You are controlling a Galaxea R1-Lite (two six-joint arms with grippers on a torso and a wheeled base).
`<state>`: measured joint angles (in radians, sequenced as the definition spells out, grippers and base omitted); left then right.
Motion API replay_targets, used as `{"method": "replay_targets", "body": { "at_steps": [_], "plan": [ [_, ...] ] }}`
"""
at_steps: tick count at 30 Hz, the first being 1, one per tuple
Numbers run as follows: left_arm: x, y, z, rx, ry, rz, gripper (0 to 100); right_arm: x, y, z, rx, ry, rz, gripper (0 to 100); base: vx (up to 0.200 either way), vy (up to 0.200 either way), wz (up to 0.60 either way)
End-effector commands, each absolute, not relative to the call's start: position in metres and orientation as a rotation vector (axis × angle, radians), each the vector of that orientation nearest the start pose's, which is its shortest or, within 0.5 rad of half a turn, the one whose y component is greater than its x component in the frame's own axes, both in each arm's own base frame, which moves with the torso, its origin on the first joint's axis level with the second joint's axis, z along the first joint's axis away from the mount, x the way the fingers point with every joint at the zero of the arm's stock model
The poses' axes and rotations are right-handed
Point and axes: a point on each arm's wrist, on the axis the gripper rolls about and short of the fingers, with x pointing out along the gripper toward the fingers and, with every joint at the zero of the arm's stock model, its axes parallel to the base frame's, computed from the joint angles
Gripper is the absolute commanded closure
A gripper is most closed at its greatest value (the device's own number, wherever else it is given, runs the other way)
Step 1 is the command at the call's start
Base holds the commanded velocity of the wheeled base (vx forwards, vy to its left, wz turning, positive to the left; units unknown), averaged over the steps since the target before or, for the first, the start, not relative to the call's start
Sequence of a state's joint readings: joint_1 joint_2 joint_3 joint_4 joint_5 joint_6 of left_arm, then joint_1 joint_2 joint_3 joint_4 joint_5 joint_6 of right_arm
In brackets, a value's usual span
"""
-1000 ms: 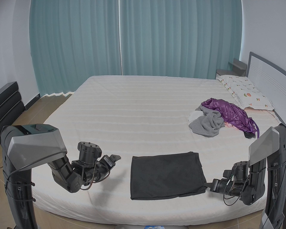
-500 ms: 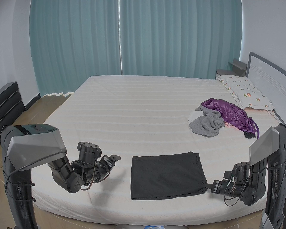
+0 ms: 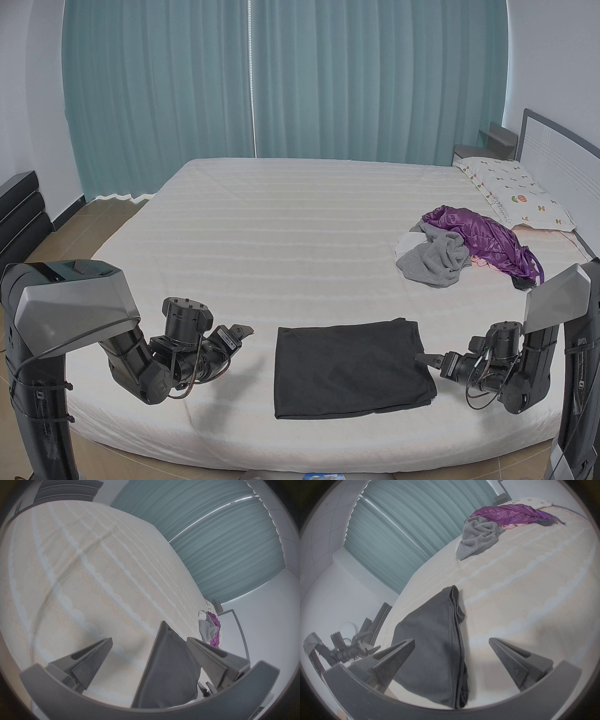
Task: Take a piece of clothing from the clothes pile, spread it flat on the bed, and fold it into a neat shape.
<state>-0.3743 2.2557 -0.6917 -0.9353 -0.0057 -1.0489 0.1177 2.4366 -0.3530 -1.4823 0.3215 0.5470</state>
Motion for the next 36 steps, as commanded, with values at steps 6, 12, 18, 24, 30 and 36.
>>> {"method": "replay_targets", "body": {
  "at_steps": [6,12,18,24,30,36],
  "plan": [
    [0.325,-0.128,-0.002,-0.886,0.748,-0.007,0,0.365,0.048,-0.054,0.725,0.656,0.136,0,0.0,0.0,0.0],
    [0.325,-0.128,-0.003,-0.885,0.748,-0.008,0,0.391,0.057,-0.058,0.734,0.678,0.109,0,0.0,0.0,0.0],
    [0.325,-0.128,-0.003,-0.885,0.748,-0.008,0,0.413,0.062,-0.06,0.74,0.674,0.097,0,0.0,0.0,0.0],
    [0.325,-0.128,-0.003,-0.884,0.747,-0.006,0,0.427,0.07,-0.065,0.74,0.655,0.105,100,0.0,0.0,0.0],
    [0.325,-0.128,-0.003,-0.885,0.748,-0.008,0,0.433,0.071,-0.067,0.734,0.653,0.081,100,0.0,0.0,0.0],
    [0.325,-0.128,-0.003,-0.884,0.747,-0.008,0,0.435,0.067,-0.066,0.765,0.644,0.065,100,0.0,0.0,0.0]
  ]
}}
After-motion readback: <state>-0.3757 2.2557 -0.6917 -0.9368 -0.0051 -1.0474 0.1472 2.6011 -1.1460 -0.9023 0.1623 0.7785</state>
